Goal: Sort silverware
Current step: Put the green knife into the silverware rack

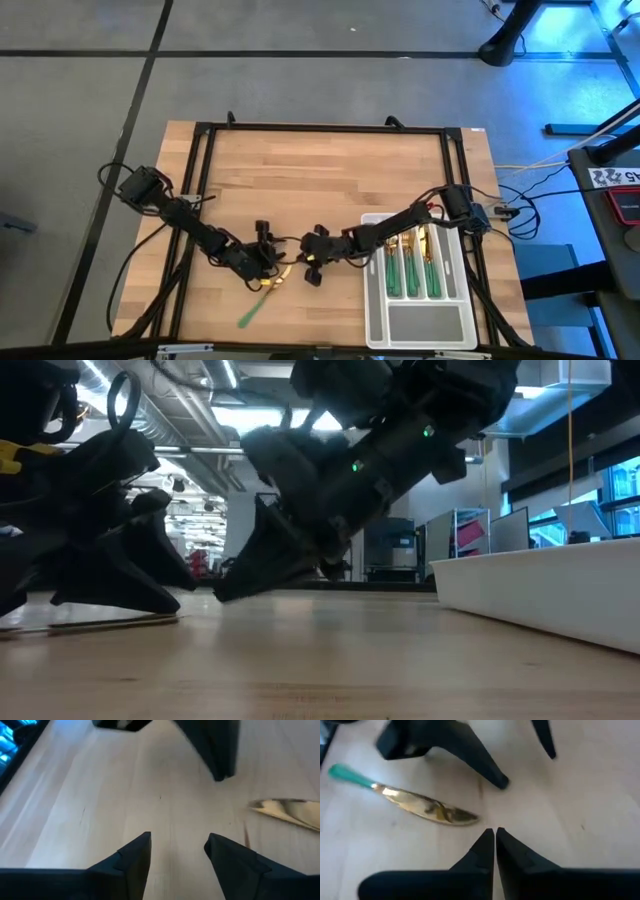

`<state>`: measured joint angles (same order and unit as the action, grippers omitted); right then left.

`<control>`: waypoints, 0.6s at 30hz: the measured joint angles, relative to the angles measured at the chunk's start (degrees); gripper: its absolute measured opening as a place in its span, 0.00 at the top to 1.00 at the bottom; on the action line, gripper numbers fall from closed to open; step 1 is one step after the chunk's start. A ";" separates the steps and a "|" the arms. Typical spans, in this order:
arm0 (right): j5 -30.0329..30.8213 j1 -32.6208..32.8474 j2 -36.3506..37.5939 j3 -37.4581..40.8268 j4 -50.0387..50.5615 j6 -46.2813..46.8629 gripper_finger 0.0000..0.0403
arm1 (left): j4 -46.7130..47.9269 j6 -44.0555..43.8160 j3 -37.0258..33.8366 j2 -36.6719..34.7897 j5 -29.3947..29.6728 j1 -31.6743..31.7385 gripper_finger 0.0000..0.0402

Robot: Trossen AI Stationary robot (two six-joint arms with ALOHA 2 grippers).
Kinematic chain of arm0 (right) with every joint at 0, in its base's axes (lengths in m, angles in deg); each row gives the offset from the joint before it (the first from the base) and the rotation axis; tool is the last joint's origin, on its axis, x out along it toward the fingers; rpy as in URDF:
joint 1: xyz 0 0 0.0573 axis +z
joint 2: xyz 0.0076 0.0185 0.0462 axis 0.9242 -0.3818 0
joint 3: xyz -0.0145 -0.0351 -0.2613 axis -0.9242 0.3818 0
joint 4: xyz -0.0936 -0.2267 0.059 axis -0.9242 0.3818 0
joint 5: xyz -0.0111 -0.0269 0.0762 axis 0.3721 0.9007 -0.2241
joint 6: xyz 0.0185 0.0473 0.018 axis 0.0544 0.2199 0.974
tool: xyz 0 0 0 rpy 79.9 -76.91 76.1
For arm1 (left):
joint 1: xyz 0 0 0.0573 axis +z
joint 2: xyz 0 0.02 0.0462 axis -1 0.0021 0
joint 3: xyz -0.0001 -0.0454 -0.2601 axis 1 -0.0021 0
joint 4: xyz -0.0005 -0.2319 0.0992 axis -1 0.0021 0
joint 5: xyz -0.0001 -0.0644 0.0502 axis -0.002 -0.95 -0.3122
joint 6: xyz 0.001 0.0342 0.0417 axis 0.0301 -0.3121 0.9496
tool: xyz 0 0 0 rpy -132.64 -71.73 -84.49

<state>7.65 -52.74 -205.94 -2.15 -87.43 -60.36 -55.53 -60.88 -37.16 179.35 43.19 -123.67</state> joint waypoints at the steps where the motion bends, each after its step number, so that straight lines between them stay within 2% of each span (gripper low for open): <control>1: 0.20 0.00 0.18 -0.03 -0.31 -0.77 0.94 | 0.07 -1.09 0.00 0.00 0.03 -0.13 0.52; 3: -0.28 0.00 0.26 -0.13 -0.87 -1.67 0.93 | 1.14 -3.84 0.00 -0.92 0.26 -0.85 0.53; 6: -4.53 0.54 0.26 -0.09 -2.11 -3.90 0.93 | 5.60 -8.14 0.70 -4.97 0.01 -2.35 0.55; 9: -6.56 1.82 0.13 -0.20 -5.63 -7.49 0.94 | 14.82 -13.10 3.13 -11.68 -1.66 -4.42 0.59; 12: -7.06 3.39 -1.37 -1.28 -9.31 -10.92 0.96 | 27.00 -20.18 6.95 -18.49 -0.83 -7.37 0.63; 15: -7.18 4.40 -4.40 -5.51 -11.37 -14.04 0.99 | 38.36 -29.66 11.10 -22.03 -0.75 -11.75 0.69; 18: -6.97 4.83 -8.91 -12.25 -10.97 -17.51 0.99 | 43.48 -38.70 15.30 -22.37 -0.12 -16.64 0.75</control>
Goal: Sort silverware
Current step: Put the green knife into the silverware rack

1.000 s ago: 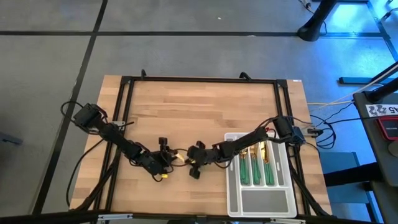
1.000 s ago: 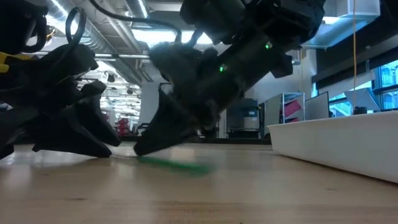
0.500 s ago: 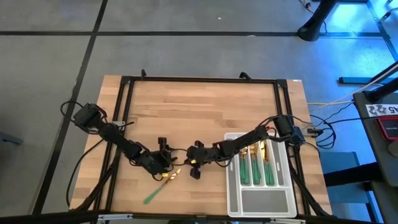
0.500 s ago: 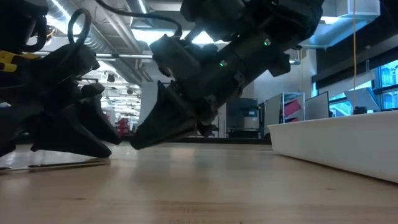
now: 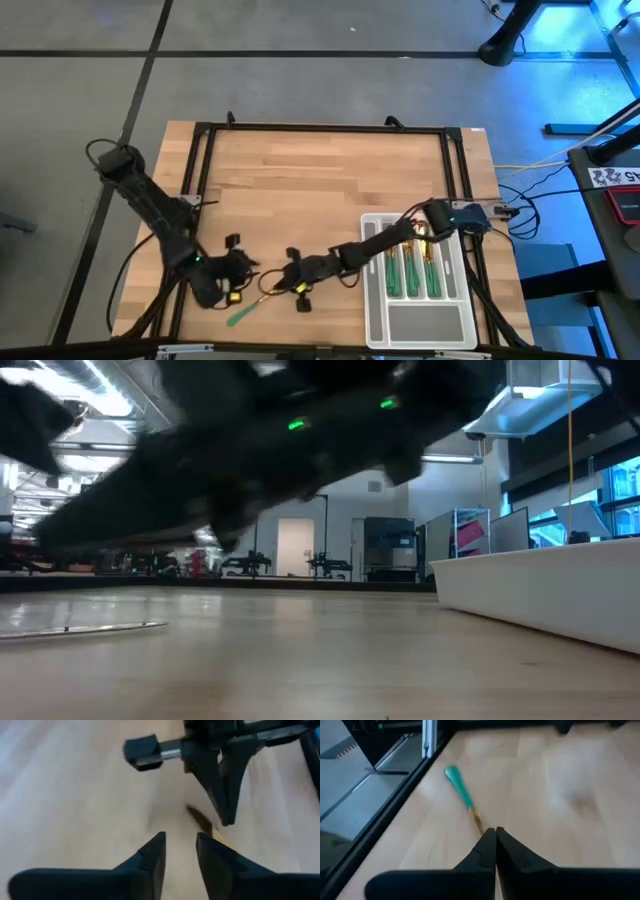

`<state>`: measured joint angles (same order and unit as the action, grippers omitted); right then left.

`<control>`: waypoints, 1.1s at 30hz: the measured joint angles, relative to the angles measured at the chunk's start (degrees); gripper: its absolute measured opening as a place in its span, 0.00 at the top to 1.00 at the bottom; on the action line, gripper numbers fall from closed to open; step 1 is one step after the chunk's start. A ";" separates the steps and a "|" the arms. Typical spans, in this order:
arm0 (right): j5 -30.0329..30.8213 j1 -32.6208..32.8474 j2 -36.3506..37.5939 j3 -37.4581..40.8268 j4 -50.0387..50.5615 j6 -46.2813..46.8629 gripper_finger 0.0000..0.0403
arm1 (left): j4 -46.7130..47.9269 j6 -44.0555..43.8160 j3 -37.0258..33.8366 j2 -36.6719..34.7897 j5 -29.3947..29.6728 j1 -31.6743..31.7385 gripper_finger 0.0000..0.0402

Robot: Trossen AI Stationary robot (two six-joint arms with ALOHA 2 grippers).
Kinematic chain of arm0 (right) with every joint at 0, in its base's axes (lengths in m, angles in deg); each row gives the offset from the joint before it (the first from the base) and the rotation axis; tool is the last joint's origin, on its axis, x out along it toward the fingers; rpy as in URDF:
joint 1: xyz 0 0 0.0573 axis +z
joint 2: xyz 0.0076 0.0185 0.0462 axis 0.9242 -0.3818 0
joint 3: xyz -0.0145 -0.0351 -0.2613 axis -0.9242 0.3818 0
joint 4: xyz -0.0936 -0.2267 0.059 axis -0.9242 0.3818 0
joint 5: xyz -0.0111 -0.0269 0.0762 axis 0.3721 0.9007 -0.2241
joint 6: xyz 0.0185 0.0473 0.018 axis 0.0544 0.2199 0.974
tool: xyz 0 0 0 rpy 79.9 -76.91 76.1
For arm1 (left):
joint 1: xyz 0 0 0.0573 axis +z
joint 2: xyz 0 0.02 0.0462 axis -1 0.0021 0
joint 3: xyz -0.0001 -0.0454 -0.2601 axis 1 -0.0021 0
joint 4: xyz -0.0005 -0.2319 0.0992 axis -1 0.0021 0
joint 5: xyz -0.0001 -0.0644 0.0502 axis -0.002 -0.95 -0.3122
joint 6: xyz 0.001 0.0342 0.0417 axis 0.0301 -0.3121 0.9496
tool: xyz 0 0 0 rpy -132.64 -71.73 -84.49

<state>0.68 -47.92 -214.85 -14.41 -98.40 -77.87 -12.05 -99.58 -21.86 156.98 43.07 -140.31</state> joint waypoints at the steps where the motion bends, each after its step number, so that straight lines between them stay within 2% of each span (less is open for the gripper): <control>1: -0.12 -0.05 -1.69 -2.51 0.33 -0.34 0.99 | 1.42 -2.32 0.54 0.46 -0.27 -1.61 0.77; 3: -1.68 -0.11 -5.07 -7.30 3.83 -0.99 0.99 | 0.88 -6.58 1.13 1.62 -1.91 -4.52 0.81; 5: -2.23 -0.11 -7.24 -11.24 11.96 -1.65 0.99 | 0.19 -13.92 1.32 2.76 -3.21 -7.59 0.86; 9: 6.02 0.47 -8.01 -16.05 23.47 -1.61 0.99 | -0.81 -29.60 1.20 7.92 -4.23 -12.53 0.92; 13: 13.46 -0.07 -6.73 -16.72 32.37 -4.82 0.99 | -10.71 -34.79 1.23 15.58 -5.42 -15.11 0.97; 15: 16.27 -1.38 -5.36 -16.61 36.35 -8.56 0.99 | -14.81 -34.50 1.27 18.54 -6.57 -15.16 0.98; 20: 18.35 -2.40 -0.38 -16.03 44.81 -17.10 0.99 | -18.24 -34.50 1.25 22.51 -6.07 -13.06 0.99; 22: 19.90 -1.92 2.65 -16.11 47.18 -17.98 0.99 | -19.65 -28.84 1.59 22.57 -3.72 -11.21 0.99; 24: 20.61 -1.46 5.09 -16.46 49.30 -17.56 0.99 | -17.87 -21.42 2.76 21.13 1.01 -8.98 0.99; 27: 21.17 -0.81 6.32 -16.30 55.95 -12.82 0.99 | -9.38 -16.07 3.75 16.92 4.08 -3.56 0.99; 30: 21.37 0.78 6.23 -14.96 60.56 -6.76 0.99 | 3.14 -13.69 3.63 12.54 2.47 4.05 0.99; 33: 20.01 3.02 6.33 -10.24 58.84 -2.35 0.99 | 13.84 -11.85 3.42 9.02 -0.28 12.72 0.99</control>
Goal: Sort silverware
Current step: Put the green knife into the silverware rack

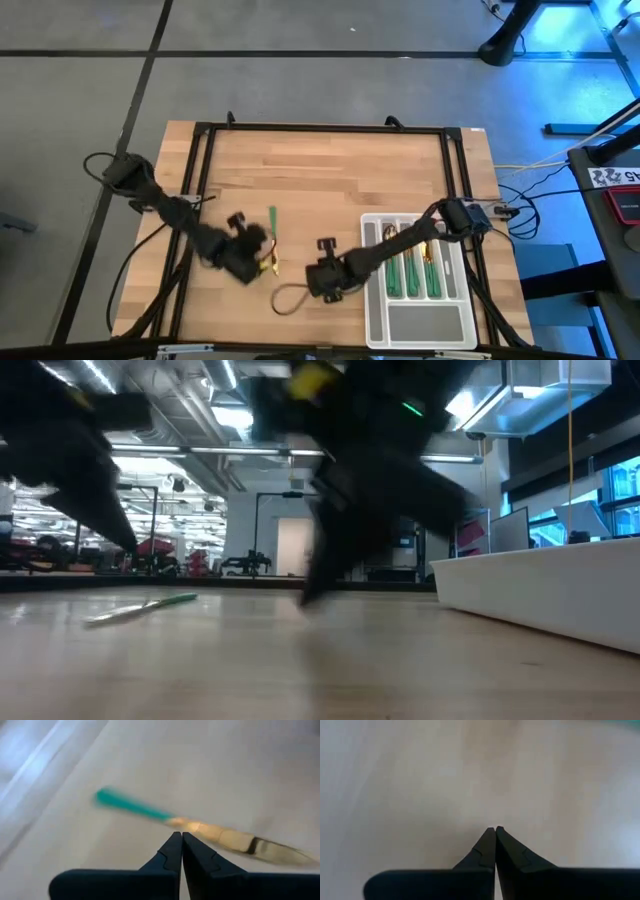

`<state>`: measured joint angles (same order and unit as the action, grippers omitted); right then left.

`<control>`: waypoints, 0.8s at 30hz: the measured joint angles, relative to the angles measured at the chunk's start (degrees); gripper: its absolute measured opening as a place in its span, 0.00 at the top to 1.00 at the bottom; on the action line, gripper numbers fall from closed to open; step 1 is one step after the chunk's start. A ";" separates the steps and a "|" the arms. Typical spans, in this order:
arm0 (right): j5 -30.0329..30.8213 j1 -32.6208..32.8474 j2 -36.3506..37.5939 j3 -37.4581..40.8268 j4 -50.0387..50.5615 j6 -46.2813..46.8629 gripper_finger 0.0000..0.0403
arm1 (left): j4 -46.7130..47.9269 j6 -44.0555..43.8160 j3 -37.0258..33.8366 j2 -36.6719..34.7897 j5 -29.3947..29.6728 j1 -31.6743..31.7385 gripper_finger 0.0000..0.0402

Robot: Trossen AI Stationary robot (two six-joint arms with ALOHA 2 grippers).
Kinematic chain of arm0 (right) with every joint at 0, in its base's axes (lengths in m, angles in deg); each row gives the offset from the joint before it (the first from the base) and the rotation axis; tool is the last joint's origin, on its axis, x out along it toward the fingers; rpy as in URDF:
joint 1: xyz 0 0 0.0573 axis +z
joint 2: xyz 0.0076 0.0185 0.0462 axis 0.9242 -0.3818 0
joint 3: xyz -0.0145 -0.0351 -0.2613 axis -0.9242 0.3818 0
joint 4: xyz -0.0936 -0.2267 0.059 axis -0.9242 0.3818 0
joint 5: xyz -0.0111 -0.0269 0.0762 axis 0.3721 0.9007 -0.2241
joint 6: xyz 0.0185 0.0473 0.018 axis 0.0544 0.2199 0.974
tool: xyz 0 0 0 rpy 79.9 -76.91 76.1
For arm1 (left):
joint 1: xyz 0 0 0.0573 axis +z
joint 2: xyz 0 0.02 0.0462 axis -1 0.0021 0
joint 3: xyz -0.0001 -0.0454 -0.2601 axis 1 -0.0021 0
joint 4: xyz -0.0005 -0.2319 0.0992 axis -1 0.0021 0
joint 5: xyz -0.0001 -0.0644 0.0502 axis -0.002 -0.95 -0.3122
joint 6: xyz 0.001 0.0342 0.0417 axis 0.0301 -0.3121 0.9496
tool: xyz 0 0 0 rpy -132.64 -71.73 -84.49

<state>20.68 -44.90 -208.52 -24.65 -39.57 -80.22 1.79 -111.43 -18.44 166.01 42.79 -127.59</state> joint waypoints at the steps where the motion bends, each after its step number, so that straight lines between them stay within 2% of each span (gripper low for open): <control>1: -0.42 0.68 -0.11 1.74 -0.54 1.16 0.99 | 1.73 1.06 -0.42 -0.84 -2.12 2.88 0.99; 3: -0.09 1.87 -0.13 4.05 -2.85 3.19 0.99 | 2.49 5.22 -1.58 -2.07 -6.36 7.75 0.99; 6: 0.84 2.21 0.05 5.64 -5.89 5.26 0.99 | 1.36 9.56 -3.71 -2.71 -10.29 11.58 0.99; 10: 1.64 2.25 0.09 6.19 -8.09 7.29 0.99 | -1.20 5.28 -8.42 -2.74 -18.45 14.41 0.99; 14: 5.06 3.87 1.21 6.21 -6.76 8.30 0.99 | -11.93 6.98 -14.48 -3.33 -16.15 14.89 0.99; 17: 7.75 5.79 3.73 6.23 -3.61 10.20 0.99 | -17.64 10.61 -15.98 -3.18 -14.28 16.71 0.99; 21: 9.12 8.22 6.55 6.21 0.64 13.49 0.99 | -22.29 19.25 -16.18 -2.88 -14.32 20.39 1.00; 24: 10.25 9.60 7.94 6.21 2.14 13.79 0.99 | -29.16 26.85 -16.40 -2.41 -14.30 22.64 1.00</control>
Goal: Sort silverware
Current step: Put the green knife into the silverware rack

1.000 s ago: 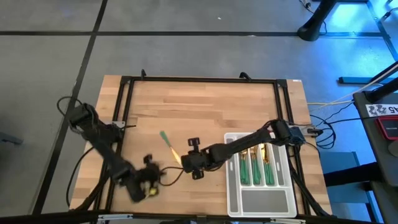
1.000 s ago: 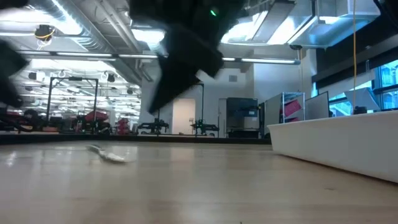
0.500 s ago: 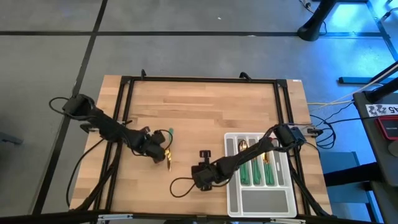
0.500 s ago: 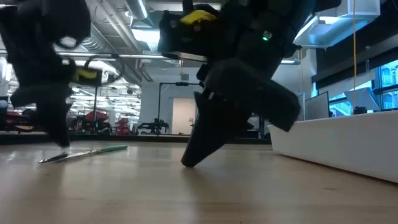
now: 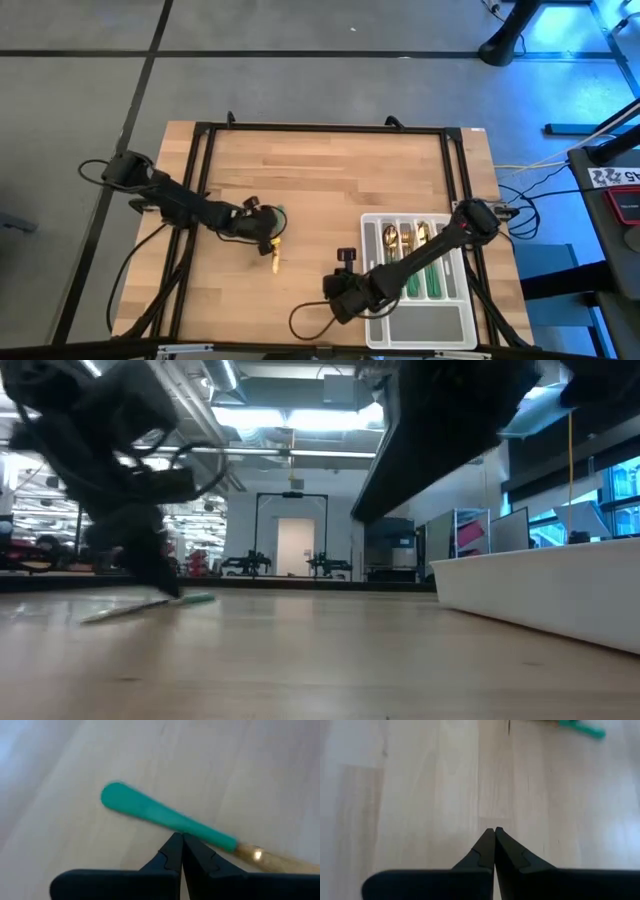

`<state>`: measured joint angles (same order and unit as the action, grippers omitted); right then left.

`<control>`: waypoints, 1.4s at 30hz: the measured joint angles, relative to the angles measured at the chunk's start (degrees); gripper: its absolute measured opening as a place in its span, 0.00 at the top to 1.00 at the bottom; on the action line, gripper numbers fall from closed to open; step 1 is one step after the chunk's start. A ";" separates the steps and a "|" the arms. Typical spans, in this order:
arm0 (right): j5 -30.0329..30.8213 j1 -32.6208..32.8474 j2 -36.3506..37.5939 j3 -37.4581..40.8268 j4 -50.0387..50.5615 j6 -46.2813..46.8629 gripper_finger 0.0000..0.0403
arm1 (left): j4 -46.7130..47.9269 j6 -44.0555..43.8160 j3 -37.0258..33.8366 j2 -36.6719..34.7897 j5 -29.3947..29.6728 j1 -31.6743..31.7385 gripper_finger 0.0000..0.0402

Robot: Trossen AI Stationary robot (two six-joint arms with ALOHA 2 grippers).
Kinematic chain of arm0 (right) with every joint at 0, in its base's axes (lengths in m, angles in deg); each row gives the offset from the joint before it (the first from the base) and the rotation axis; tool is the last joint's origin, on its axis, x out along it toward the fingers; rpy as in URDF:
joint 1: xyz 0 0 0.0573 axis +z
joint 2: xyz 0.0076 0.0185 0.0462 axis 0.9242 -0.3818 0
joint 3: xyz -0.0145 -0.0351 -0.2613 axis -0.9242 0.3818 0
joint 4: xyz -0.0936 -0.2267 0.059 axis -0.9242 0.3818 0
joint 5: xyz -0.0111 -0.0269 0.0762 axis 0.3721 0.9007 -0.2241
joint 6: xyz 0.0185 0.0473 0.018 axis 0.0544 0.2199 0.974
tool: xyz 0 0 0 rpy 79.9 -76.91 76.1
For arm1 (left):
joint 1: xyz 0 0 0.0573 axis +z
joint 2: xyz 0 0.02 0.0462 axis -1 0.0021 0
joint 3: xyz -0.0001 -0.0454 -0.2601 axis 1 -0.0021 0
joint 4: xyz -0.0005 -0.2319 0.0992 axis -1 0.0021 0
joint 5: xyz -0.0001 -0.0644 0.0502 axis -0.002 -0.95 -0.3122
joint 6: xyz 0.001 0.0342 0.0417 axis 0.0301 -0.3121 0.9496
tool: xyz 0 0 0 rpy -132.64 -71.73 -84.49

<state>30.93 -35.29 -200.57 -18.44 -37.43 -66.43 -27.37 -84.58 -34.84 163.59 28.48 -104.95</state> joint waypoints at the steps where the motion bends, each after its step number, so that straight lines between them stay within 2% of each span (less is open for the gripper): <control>1: 0.05 0.33 0.44 -0.01 0.15 -0.01 0.99 | -3.40 2.31 -0.15 0.31 -0.04 0.59 1.00; 4: -0.01 0.69 0.82 -0.04 0.65 0.00 0.99 | -12.90 9.27 0.12 1.26 -3.14 1.74 1.00; 6: 0.44 0.74 0.73 -0.04 0.55 0.53 0.99 | -18.09 14.15 0.12 2.11 -8.54 1.80 1.00; 8: 2.54 0.21 0.35 0.05 -2.03 0.76 0.99 | -18.84 15.25 0.16 1.99 -11.02 1.06 1.00; 10: 4.73 -0.50 -0.26 0.89 -5.93 -0.77 0.99 | -17.47 14.35 0.80 1.42 -11.10 -0.06 1.00; 13: 5.29 -3.49 -1.23 2.89 -12.02 -10.72 0.97 | -12.64 12.28 2.69 -0.47 -10.69 -2.73 1.00; 15: 1.41 -6.59 -1.14 4.10 -16.64 -17.97 0.93 | -8.01 10.21 4.61 -2.38 -9.68 -5.26 1.00; 20: -16.09 -16.51 -1.25 6.91 -30.34 -34.92 0.74 | 3.28 5.05 7.62 -7.22 -2.61 -12.35 1.00; 25: -30.64 -25.72 -3.38 7.46 -36.63 -46.07 0.48 | 5.56 1.71 6.08 -8.48 4.76 -17.65 1.00; 29: -40.71 -31.26 -6.99 7.58 -38.13 -53.46 0.37 | 5.58 -3.92 3.32 -7.95 6.45 -19.85 1.00; 31: -43.68 -33.20 -8.59 7.58 -38.96 -54.80 0.36 | 4.74 -7.10 2.29 -7.65 6.84 -20.53 1.00; 34: -44.22 -34.57 -9.71 7.27 -38.23 -53.95 0.40 | 4.56 -11.73 0.58 -7.53 8.22 -21.92 1.00; 42: -41.68 -30.66 -13.07 7.03 -35.25 -48.59 0.64 | 2.49 -19.16 -0.82 -7.45 16.15 -26.60 1.00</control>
<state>-10.75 -65.96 -213.64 -11.41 -72.68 -115.02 -24.88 -103.74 -35.65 156.14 44.63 -131.55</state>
